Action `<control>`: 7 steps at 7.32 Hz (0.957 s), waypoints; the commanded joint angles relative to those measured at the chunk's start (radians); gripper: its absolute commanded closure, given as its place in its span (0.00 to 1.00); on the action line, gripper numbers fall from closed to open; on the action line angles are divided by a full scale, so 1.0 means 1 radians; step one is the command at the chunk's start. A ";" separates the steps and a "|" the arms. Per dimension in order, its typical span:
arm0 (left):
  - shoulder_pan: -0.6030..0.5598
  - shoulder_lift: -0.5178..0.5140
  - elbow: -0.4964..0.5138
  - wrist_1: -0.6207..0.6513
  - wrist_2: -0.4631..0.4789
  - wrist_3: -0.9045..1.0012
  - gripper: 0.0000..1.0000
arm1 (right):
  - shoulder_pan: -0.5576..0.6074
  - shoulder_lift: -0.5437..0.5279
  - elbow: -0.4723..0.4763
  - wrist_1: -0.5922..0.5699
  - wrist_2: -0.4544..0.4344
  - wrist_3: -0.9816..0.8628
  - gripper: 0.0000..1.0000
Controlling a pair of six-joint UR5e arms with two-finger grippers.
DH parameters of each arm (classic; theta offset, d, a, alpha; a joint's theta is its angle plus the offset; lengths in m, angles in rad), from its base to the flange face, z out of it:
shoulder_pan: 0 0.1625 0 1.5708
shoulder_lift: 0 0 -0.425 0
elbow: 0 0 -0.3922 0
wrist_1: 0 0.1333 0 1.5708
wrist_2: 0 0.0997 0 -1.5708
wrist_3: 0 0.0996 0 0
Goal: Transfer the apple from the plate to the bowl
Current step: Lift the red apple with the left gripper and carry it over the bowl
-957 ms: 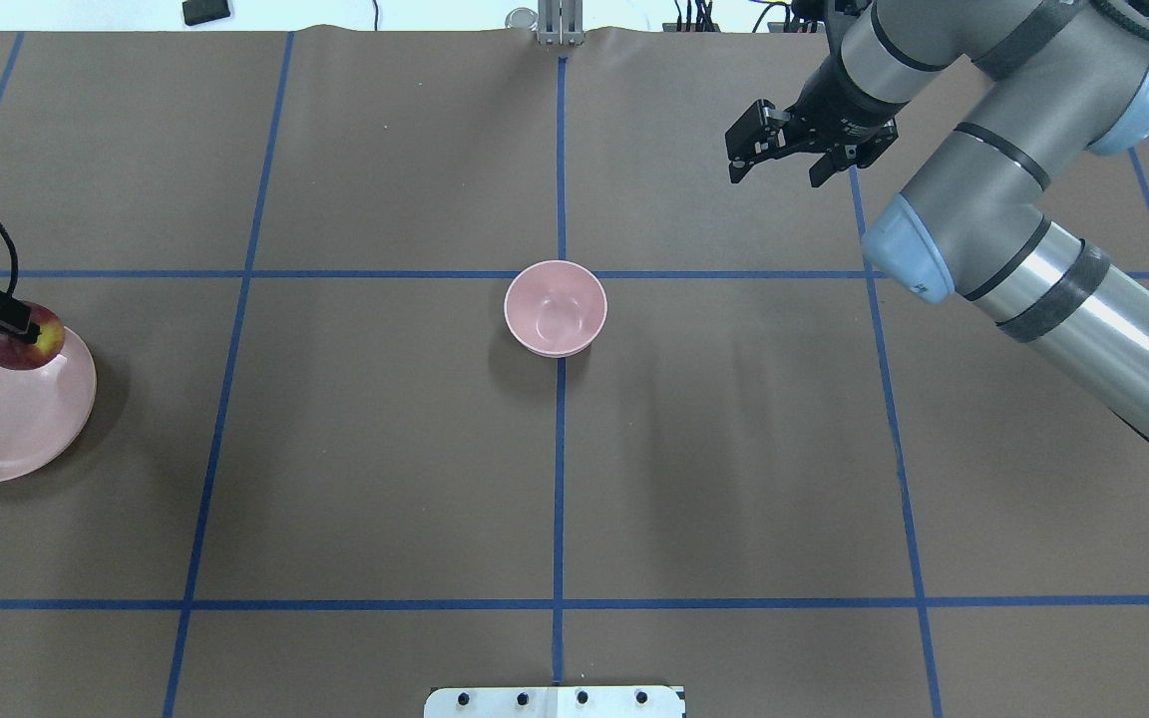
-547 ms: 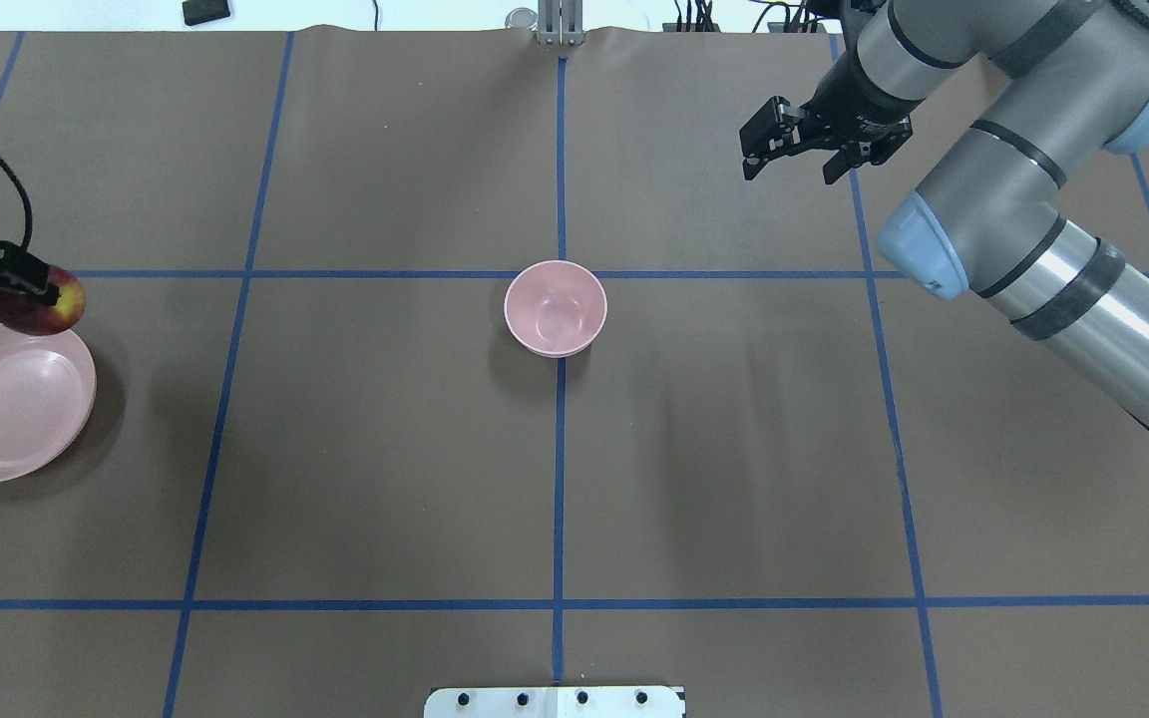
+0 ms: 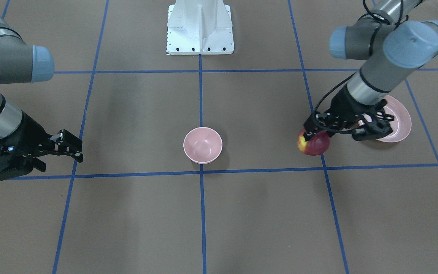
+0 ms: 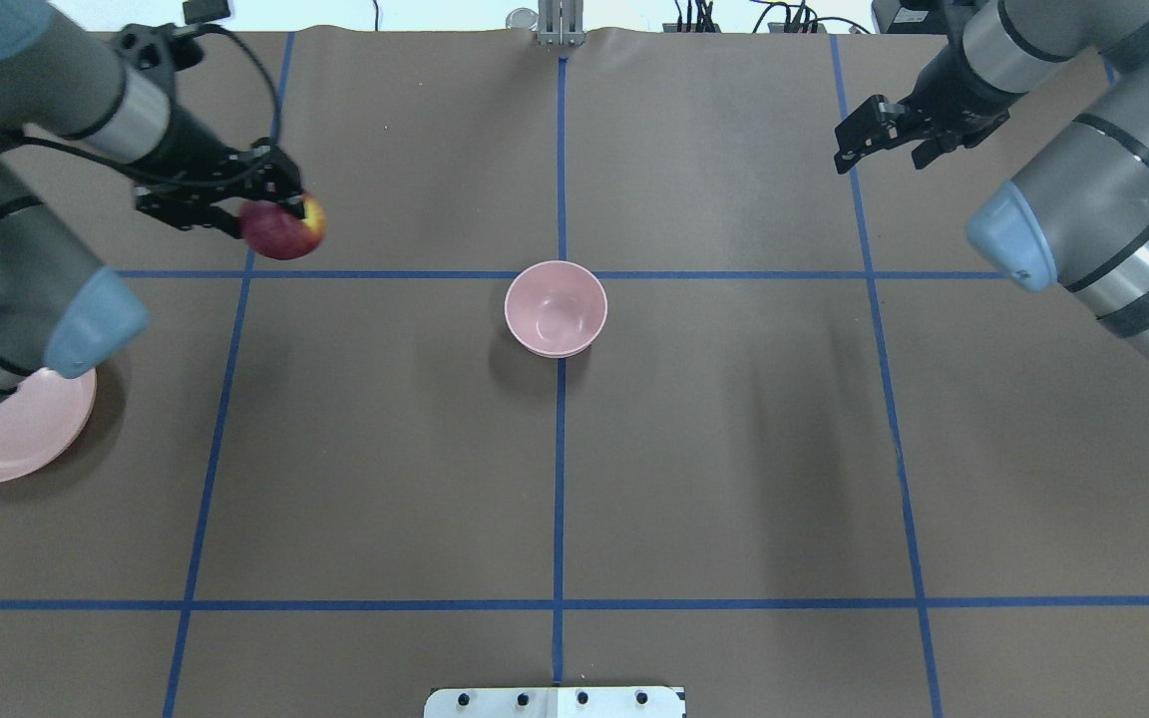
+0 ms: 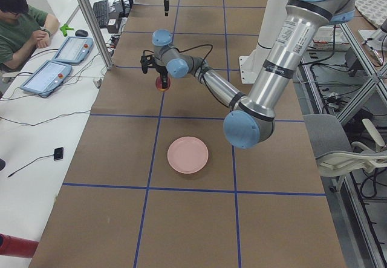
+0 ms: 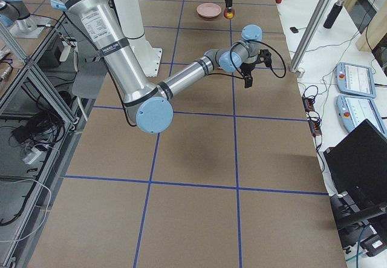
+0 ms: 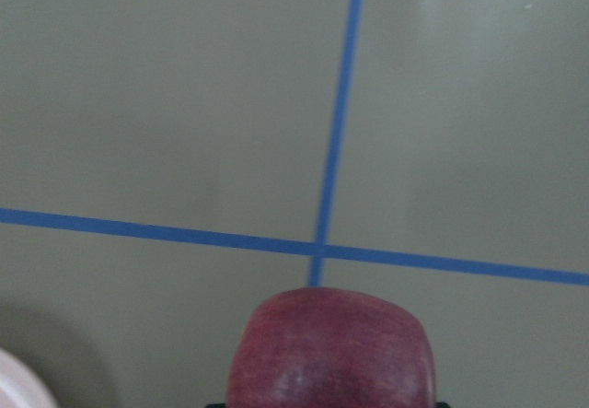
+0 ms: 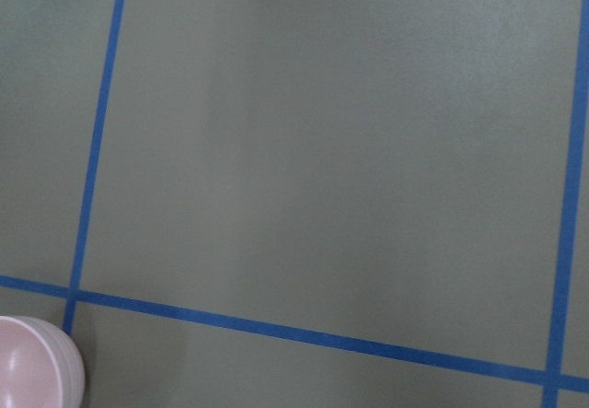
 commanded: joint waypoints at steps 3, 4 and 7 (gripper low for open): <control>0.165 -0.306 0.210 -0.012 0.076 -0.243 1.00 | 0.029 -0.036 0.000 0.000 0.009 -0.042 0.00; 0.204 -0.306 0.215 -0.037 0.109 -0.249 1.00 | 0.029 -0.034 0.002 0.000 0.010 -0.042 0.00; 0.257 -0.307 0.302 -0.224 0.191 -0.329 1.00 | 0.029 -0.034 -0.001 0.000 0.010 -0.042 0.00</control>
